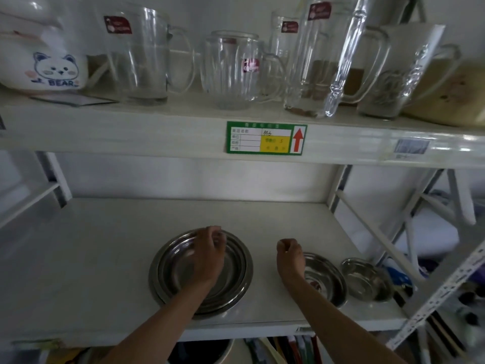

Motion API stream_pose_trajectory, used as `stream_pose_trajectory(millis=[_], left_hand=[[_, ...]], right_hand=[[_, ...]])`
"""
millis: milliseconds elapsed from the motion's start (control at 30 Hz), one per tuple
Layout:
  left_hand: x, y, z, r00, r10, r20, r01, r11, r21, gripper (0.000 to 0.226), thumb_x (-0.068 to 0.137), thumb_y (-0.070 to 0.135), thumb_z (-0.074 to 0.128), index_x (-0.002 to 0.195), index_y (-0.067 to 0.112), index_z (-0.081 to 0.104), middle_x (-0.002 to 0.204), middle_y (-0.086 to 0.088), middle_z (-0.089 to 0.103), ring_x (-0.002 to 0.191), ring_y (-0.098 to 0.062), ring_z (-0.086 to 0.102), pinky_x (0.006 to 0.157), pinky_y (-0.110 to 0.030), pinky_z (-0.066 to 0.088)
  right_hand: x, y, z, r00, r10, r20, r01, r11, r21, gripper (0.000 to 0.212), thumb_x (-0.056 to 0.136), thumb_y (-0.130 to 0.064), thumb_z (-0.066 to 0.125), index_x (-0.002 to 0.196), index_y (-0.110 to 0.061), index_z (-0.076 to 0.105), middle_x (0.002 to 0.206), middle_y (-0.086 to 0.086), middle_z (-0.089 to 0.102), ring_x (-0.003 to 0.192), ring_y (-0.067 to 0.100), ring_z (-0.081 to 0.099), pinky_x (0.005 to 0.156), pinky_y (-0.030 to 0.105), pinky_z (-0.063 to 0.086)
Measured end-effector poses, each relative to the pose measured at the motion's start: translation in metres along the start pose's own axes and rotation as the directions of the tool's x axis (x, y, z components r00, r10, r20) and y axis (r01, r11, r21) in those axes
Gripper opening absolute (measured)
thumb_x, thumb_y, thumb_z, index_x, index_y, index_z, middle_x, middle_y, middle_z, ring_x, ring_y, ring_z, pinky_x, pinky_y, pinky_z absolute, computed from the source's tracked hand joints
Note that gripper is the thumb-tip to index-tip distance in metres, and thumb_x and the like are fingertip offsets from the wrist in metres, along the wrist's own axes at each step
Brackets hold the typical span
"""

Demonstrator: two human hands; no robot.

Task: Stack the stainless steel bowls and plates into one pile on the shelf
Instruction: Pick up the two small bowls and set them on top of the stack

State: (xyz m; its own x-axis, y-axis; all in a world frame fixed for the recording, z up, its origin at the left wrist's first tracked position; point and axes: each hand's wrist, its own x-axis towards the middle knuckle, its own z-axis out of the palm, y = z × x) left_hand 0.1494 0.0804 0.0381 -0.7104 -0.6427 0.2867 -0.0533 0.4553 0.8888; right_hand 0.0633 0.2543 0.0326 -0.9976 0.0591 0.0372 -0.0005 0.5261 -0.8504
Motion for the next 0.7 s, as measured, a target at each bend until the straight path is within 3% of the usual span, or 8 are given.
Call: stream_pose_trajectory(millis=[67, 133, 233, 300, 400, 467, 533, 700], left_hand=[[-0.010, 0.016, 0.019, 0.998, 0.017, 0.058, -0.012, 0.997, -0.070, 0.024, 0.089, 0.024, 0.059, 0.108, 0.009, 0.062, 0.107, -0.009, 0.065, 0.096, -0.022, 0.063, 0.091, -0.038, 0.049], [-0.020, 0.026, 0.040, 0.994, 0.074, 0.078, -0.066, 0.993, -0.100, 0.033, 0.085, 0.034, 0.056, 0.104, 0.010, 0.063, 0.105, -0.008, 0.066, 0.090, -0.017, 0.063, 0.087, -0.024, 0.049], [-0.035, 0.037, 0.067, 0.990, 0.086, 0.109, -0.075, 0.991, -0.107, 0.018, 0.089, 0.019, 0.062, 0.103, 0.008, 0.065, 0.102, -0.007, 0.064, 0.080, -0.007, 0.060, 0.071, -0.003, 0.042], [-0.044, 0.042, 0.083, 0.988, 0.062, 0.144, -0.043, 0.990, -0.132, 0.016, 0.090, 0.017, 0.062, 0.104, 0.010, 0.066, 0.102, -0.006, 0.063, 0.081, -0.011, 0.062, 0.073, -0.012, 0.049], [-0.056, 0.044, 0.105, 0.978, -0.075, 0.193, 0.097, 0.989, -0.108, 0.037, 0.082, 0.038, 0.058, 0.104, 0.010, 0.067, 0.101, -0.011, 0.067, 0.088, -0.022, 0.066, 0.084, -0.039, 0.054], [-0.065, 0.039, 0.118, 0.958, -0.188, 0.216, 0.209, 0.975, -0.078, 0.044, 0.081, 0.040, 0.058, 0.107, 0.007, 0.066, 0.103, -0.016, 0.068, 0.096, -0.030, 0.066, 0.088, -0.042, 0.052], [-0.077, 0.035, 0.130, 0.934, -0.252, 0.254, 0.270, 0.962, -0.038, 0.038, 0.088, 0.026, 0.061, 0.116, 0.001, 0.060, 0.115, -0.021, 0.064, 0.109, -0.034, 0.061, 0.094, -0.042, 0.049], [-0.102, 0.026, 0.152, 0.897, -0.361, 0.256, 0.350, 0.933, 0.088, 0.048, 0.094, 0.019, 0.054, 0.131, -0.009, 0.043, 0.130, -0.032, 0.046, 0.122, -0.042, 0.043, 0.100, -0.043, 0.040]], right_hand=[[0.003, 0.006, -0.012, 1.000, 0.023, -0.012, -0.023, 0.999, 0.039, 0.017, 0.094, -0.024, 0.050, 0.098, -0.012, 0.062, 0.099, 0.013, 0.067, 0.090, 0.033, 0.061, 0.075, 0.034, 0.045], [0.007, 0.014, -0.026, 0.999, 0.029, -0.039, -0.026, 0.998, 0.064, 0.016, 0.094, -0.022, 0.050, 0.097, -0.012, 0.062, 0.097, 0.014, 0.067, 0.089, 0.032, 0.061, 0.072, 0.032, 0.041], [0.010, 0.027, -0.050, 0.995, 0.045, -0.094, -0.036, 0.995, 0.097, 0.013, 0.095, -0.018, 0.050, 0.096, -0.012, 0.061, 0.091, 0.010, 0.065, 0.085, 0.028, 0.058, 0.072, 0.030, 0.037], [0.011, 0.036, -0.066, 0.990, 0.074, -0.123, -0.061, 0.992, 0.110, 0.013, 0.095, -0.018, 0.049, 0.098, -0.013, 0.061, 0.088, 0.005, 0.060, 0.082, 0.025, 0.055, 0.072, 0.030, 0.037], [0.016, 0.056, -0.088, 0.974, 0.136, -0.178, -0.117, 0.987, 0.113, 0.020, 0.096, -0.024, 0.047, 0.105, -0.010, 0.059, 0.092, 0.006, 0.062, 0.089, 0.029, 0.060, 0.073, 0.031, 0.039], [0.017, 0.072, -0.103, 0.959, 0.189, -0.209, -0.158, 0.974, 0.160, 0.023, 0.095, -0.028, 0.044, 0.100, -0.009, 0.056, 0.089, 0.009, 0.062, 0.085, 0.030, 0.060, 0.073, 0.035, 0.043], [0.016, 0.086, -0.119, 0.938, 0.241, -0.247, -0.187, 0.957, 0.222, 0.032, 0.091, -0.034, 0.041, 0.102, -0.007, 0.055, 0.091, 0.011, 0.061, 0.086, 0.031, 0.059, 0.077, 0.040, 0.046], [0.010, 0.116, -0.151, 0.836, 0.439, -0.330, -0.354, 0.890, 0.289, 0.037, 0.100, -0.029, 0.041, 0.125, -0.003, 0.045, 0.129, 0.024, 0.055, 0.117, 0.042, 0.054, 0.097, 0.051, 0.044]])
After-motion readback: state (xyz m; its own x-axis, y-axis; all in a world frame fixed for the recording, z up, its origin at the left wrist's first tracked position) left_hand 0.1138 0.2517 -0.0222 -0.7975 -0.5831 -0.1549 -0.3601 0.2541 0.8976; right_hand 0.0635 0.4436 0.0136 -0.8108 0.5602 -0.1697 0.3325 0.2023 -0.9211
